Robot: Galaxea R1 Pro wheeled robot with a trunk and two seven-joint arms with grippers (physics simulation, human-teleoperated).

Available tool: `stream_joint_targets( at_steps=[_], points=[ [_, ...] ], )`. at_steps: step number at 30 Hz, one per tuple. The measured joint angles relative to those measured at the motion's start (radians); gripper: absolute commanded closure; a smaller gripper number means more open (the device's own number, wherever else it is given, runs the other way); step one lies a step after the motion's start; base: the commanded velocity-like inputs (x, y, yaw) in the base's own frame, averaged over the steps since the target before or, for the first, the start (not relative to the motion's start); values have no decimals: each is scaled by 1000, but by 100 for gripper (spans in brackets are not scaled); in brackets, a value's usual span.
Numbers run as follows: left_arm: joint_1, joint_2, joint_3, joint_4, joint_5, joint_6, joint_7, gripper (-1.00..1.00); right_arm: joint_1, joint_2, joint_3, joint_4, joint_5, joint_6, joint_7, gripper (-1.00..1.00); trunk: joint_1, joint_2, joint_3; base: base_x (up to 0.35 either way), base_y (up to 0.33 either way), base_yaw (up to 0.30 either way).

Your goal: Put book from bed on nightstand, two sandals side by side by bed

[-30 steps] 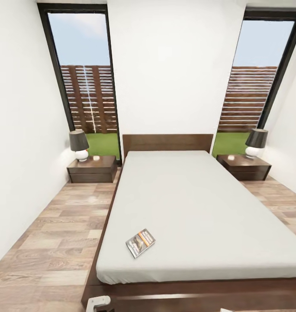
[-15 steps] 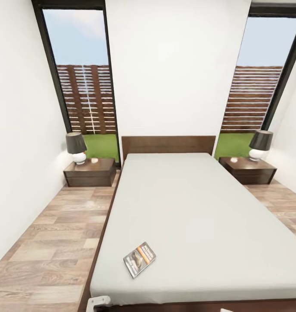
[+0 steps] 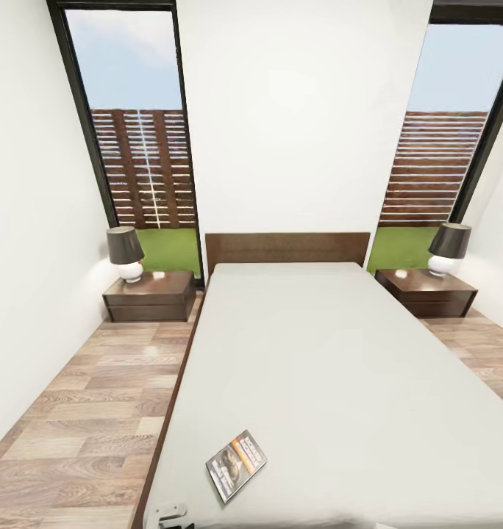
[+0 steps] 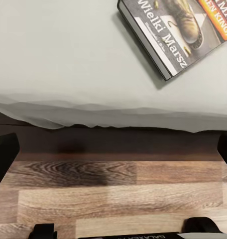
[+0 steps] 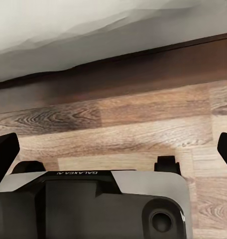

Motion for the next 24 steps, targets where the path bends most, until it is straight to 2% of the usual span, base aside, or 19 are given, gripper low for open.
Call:
stream_joint_targets(
  at_steps=[6, 9, 13, 16, 18, 19, 21, 23, 24],
  points=[
    [0, 2, 0, -1, -3, 0, -2, -100, 0, 0, 0, 0, 0, 0, 0, -100, 0, 0, 0, 1, 0, 0],
    [0, 5, 2, -6, -4, 1, -26, -100, 0, 0, 0, 0, 0, 0, 0, -100, 0, 0, 0, 0, 0, 0],
    [-2, 19, 4, -14, -4, 11, -170, -100, 0, 0, -1, 0, 0, 0, 0, -100, 0, 0, 0, 0, 0, 0],
    [-7, 31, 5, -27, -4, 34, -250, -100, 0, 0, 0, 0, 0, 0, 0, -100, 0, 0, 0, 0, 0, 0],
    [-11, 36, 6, -56, -3, 77, -304, -100, 0, 0, 0, 0, 0, -1, 0, -100, 0, 0, 0, 0, 0, 0],
    [-13, 37, 7, -95, -3, 119, -340, -100, 0, 0, 0, 0, 0, -1, 0, -100, 0, 0, 0, 0, 0, 0],
    [-15, 36, 3, -183, -3, 194, -403, -100, 0, 0, -1, 0, 0, 0, 0, -100, 0, 0, 0, 0, 0, 0],
    [-17, 33, 2, -331, -2, 314, -514, -100, 0, 0, -1, 0, 0, 0, 0, -100, 0, 0, 0, 0, 0, 0],
    [-16, 32, 0, -371, -3, 346, -547, -100, 0, 0, -1, 0, 0, 0, 0, -100, 0, 0, 0, 0, 0, 0]
  ],
)
